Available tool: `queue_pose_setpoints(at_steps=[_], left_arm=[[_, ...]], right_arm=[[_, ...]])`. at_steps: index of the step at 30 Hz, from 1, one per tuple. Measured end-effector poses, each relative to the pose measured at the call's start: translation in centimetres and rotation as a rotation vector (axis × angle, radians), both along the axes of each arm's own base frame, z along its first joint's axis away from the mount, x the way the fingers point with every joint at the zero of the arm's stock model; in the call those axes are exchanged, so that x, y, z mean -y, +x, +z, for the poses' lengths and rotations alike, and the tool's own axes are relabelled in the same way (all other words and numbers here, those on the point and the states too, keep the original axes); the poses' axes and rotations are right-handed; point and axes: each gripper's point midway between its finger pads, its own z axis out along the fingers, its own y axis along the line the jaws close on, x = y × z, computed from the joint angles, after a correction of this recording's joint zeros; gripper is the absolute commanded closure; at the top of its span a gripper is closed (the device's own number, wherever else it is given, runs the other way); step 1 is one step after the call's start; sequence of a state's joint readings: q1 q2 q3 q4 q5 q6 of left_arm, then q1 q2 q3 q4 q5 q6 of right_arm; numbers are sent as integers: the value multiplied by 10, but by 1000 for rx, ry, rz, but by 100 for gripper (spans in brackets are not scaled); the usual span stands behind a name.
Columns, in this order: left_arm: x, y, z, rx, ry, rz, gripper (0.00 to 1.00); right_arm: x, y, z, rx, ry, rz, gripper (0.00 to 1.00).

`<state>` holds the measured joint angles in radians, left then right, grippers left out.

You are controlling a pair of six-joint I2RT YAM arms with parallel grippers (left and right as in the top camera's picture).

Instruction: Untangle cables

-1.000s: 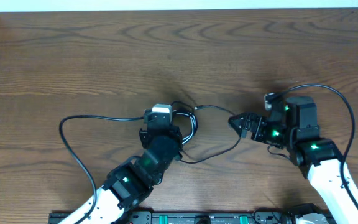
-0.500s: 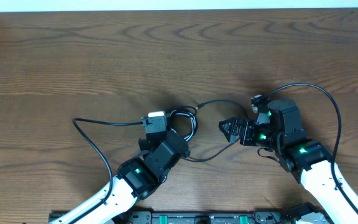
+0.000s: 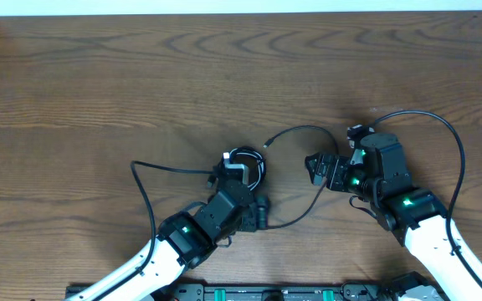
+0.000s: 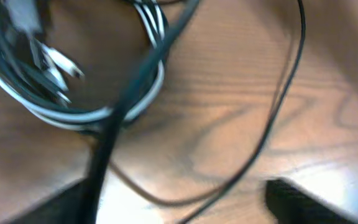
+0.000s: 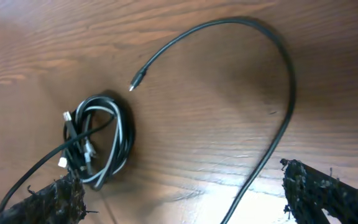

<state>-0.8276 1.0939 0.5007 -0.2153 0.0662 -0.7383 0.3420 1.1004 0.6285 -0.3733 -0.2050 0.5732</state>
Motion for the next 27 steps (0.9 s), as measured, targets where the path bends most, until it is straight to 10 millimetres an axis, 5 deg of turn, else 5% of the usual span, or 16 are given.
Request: queue_pose_setpoints(at_steps=[7, 19, 24, 27], left_arm=[[-16, 17, 11, 45, -8, 85, 5], [-99, 82, 70, 340, 30, 463, 2], [-119, 95, 53, 310, 110, 519, 2], [-109, 98, 30, 254, 139, 452, 1]], right_arm=[[5, -1, -3, -8, -22, -16, 1], [8, -4, -8, -30, -41, -24, 1], [10, -4, -8, -27, -47, -30, 1], [10, -4, -8, -26, -50, -32, 1]])
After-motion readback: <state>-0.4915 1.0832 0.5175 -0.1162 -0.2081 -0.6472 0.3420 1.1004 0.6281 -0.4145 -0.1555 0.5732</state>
